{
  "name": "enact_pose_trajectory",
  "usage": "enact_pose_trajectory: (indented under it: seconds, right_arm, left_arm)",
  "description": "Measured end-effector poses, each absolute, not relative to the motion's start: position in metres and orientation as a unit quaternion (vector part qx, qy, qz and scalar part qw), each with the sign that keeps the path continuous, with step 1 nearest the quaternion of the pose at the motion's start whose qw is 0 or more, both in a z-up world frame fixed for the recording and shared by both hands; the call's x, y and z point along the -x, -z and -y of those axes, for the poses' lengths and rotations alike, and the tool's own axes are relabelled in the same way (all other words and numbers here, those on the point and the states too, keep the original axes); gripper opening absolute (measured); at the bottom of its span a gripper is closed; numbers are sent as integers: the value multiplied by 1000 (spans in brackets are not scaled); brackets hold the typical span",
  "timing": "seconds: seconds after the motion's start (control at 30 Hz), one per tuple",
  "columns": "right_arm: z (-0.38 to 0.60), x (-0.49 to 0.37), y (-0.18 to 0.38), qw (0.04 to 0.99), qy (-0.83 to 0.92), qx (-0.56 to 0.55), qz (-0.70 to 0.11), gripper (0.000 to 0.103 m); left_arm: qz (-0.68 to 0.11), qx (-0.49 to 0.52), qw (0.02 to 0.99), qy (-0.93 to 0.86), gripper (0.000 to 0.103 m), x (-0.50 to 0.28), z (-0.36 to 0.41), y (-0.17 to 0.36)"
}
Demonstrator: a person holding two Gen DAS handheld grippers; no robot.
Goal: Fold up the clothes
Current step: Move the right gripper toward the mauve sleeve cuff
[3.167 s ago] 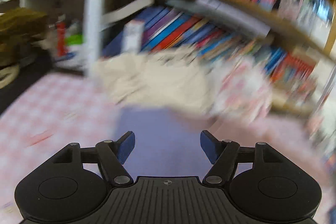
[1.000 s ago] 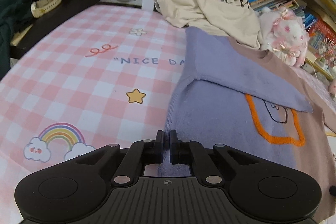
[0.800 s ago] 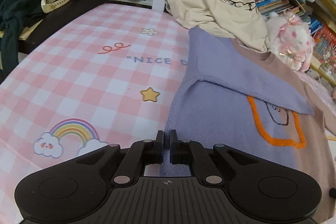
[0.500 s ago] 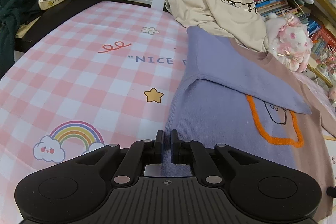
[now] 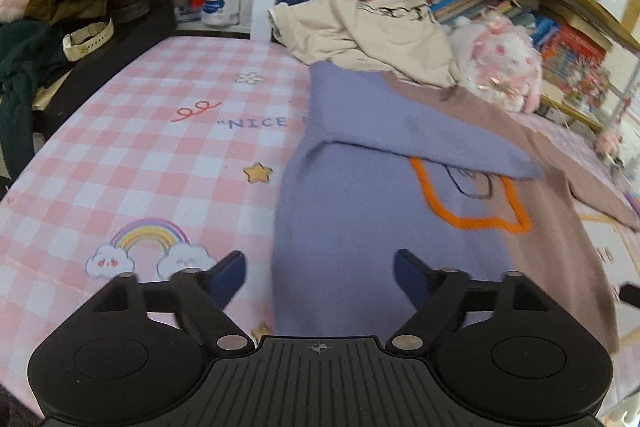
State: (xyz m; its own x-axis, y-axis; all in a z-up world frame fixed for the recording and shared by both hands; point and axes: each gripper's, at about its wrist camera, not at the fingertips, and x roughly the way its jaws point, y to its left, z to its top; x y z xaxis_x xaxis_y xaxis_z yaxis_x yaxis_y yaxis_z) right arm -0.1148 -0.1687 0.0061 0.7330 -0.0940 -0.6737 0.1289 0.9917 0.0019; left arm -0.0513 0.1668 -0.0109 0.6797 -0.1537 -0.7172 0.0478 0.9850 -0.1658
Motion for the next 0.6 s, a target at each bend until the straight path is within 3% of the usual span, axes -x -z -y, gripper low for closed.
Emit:
enact_pose_trajectory:
  seconds: [0.33,0.6]
  right_arm:
    - [131,147,-14,934,59,15,-351,100]
    - [128,157,-16,933,67,16,-353,100]
  left_arm:
    - [-404,59,909,80,96,78,-173,14]
    - [-393,49,913,98,96,87,-166,10]
